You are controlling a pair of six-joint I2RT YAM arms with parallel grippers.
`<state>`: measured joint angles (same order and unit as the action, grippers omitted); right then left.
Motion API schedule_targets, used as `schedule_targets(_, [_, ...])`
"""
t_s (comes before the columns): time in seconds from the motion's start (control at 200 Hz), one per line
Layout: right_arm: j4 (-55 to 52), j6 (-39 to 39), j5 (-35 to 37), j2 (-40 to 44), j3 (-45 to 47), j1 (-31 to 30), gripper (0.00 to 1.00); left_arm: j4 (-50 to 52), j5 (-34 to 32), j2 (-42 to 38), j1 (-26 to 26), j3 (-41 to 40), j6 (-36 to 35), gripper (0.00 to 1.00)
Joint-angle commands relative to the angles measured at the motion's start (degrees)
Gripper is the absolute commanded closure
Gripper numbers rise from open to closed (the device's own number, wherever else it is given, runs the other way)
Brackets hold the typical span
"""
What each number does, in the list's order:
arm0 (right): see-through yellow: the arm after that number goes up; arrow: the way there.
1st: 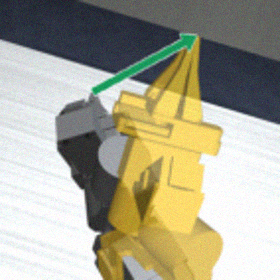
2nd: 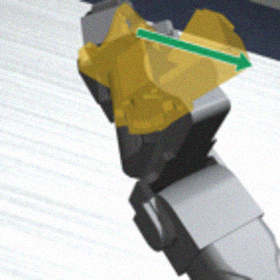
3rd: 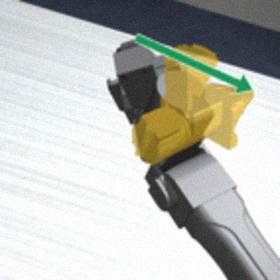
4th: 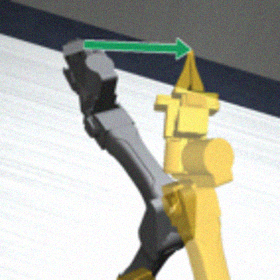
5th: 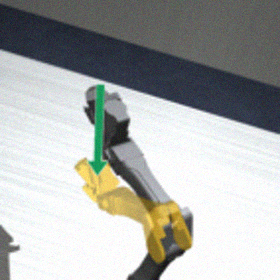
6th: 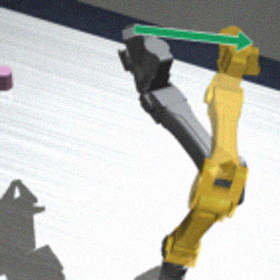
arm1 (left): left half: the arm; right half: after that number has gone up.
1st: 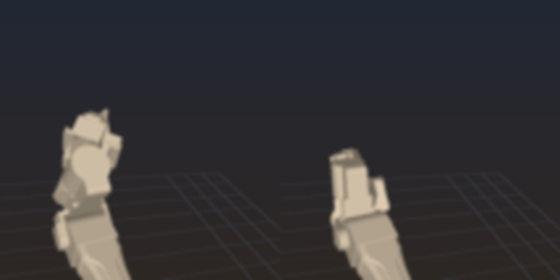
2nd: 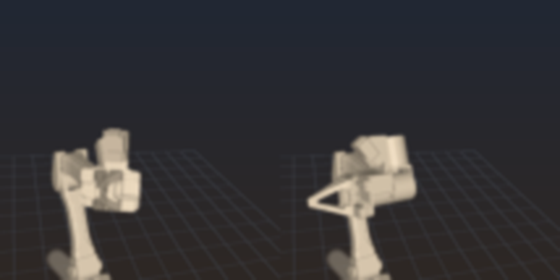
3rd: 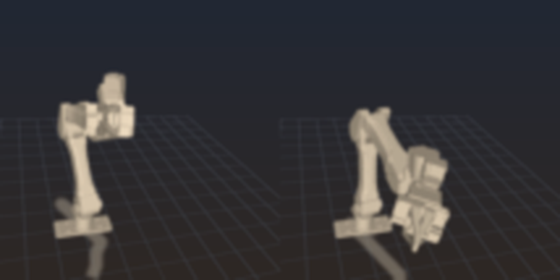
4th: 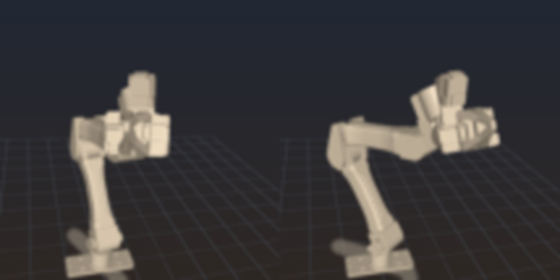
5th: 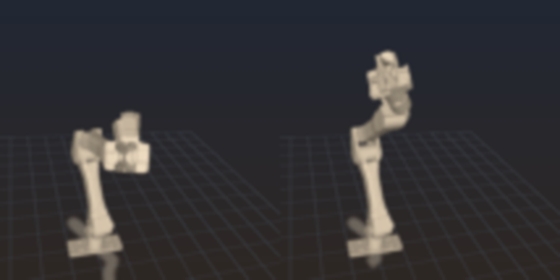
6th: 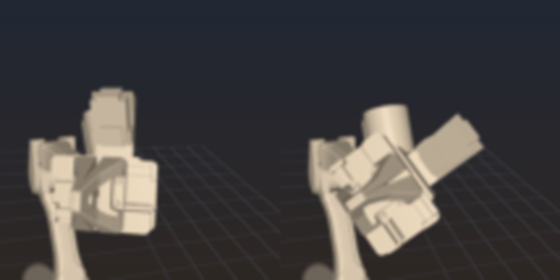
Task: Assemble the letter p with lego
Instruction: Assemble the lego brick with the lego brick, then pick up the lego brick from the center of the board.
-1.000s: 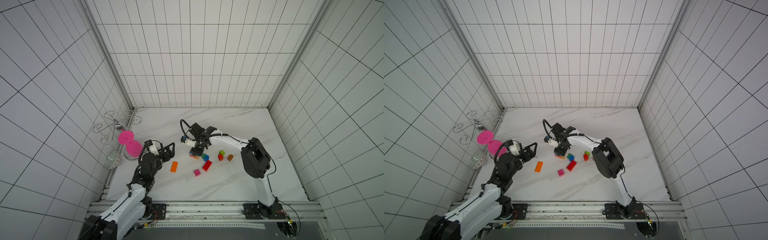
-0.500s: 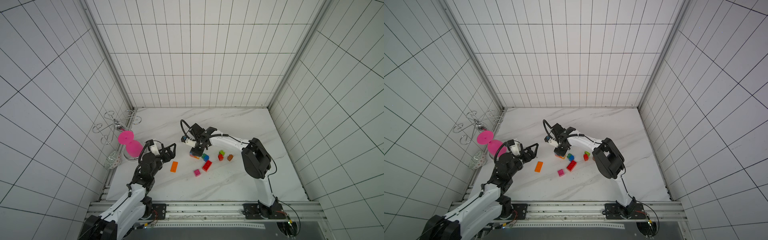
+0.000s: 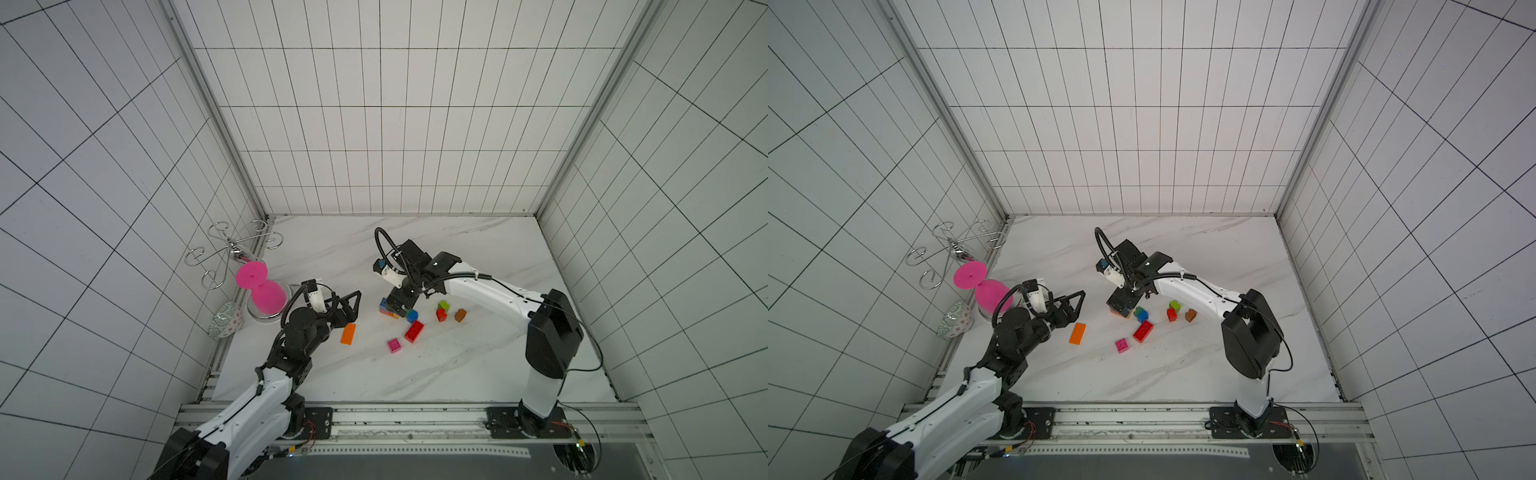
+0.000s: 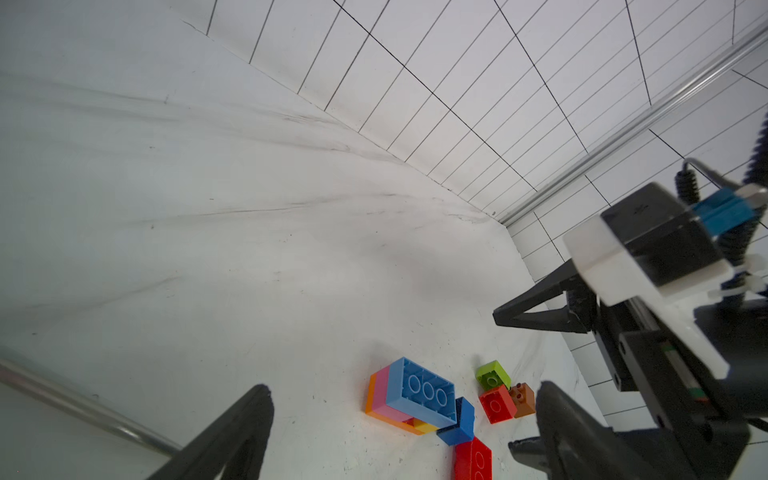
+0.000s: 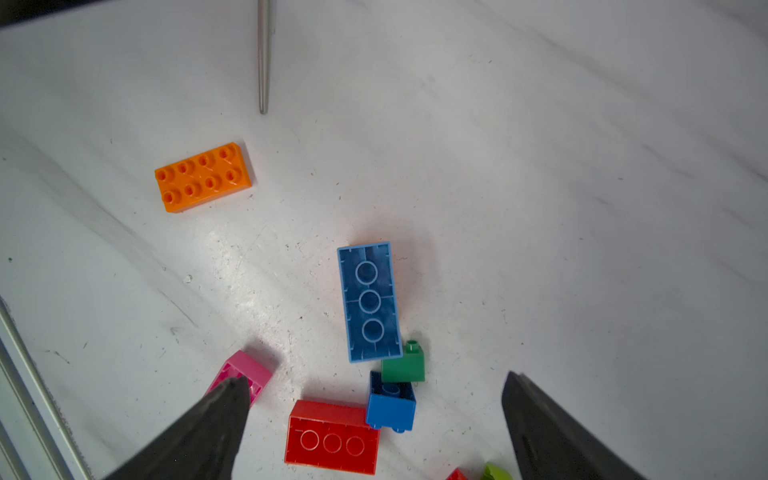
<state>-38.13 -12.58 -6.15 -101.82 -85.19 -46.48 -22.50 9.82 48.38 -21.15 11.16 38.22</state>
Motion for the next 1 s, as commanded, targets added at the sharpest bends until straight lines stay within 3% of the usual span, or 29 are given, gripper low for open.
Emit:
schedule_targets(0.0, [4.6, 6.8, 8.1, 7.9, 7.8, 0.6, 0.01, -1.4, -3.6, -0.6, -4.9, 2.4, -4.8, 0.03])
schedule_targets(0.38, [5.1, 21.1, 19.8, 32.6, 28.1, 5.5, 0.01, -0.6, -11.6, 8.9, -26.3, 9.5, -18.1, 0.03])
schedule_targets(0.44, [5.7, 22.2, 19.3, 34.2, 29.6, 6.1, 0.01, -0.2, -12.3, 10.8, -28.9, 11.1, -19.7, 0.03])
schedule_targets(0.52, [6.6, 22.3, 13.6, 35.2, 31.1, 7.8, 0.01, 0.5, -13.2, 12.7, -30.8, 12.5, -20.5, 0.03])
schedule_targets(0.67, [9.1, 21.8, 2.1, 33.9, 34.0, 8.2, 0.03, 2.4, -18.2, 12.5, -30.8, 13.0, -17.1, 0.03])
schedule_targets(0.755, [11.7, 23.6, 0.3, 31.8, 35.9, 6.5, 0.06, 3.0, -20.0, 10.6, -29.4, 12.1, -16.0, 0.03])
schedule_targets(0.84, [12.2, 24.5, 3.8, 28.3, 35.5, 2.2, 0.08, 2.0, -17.5, 8.7, -25.3, 10.2, -12.9, 0.02])
schedule_targets(0.995, [13.3, 27.4, 5.9, 21.3, 32.7, -3.9, 0.13, -1.5, -10.1, 5.7, -13.2, 5.2, -4.7, 0.02])
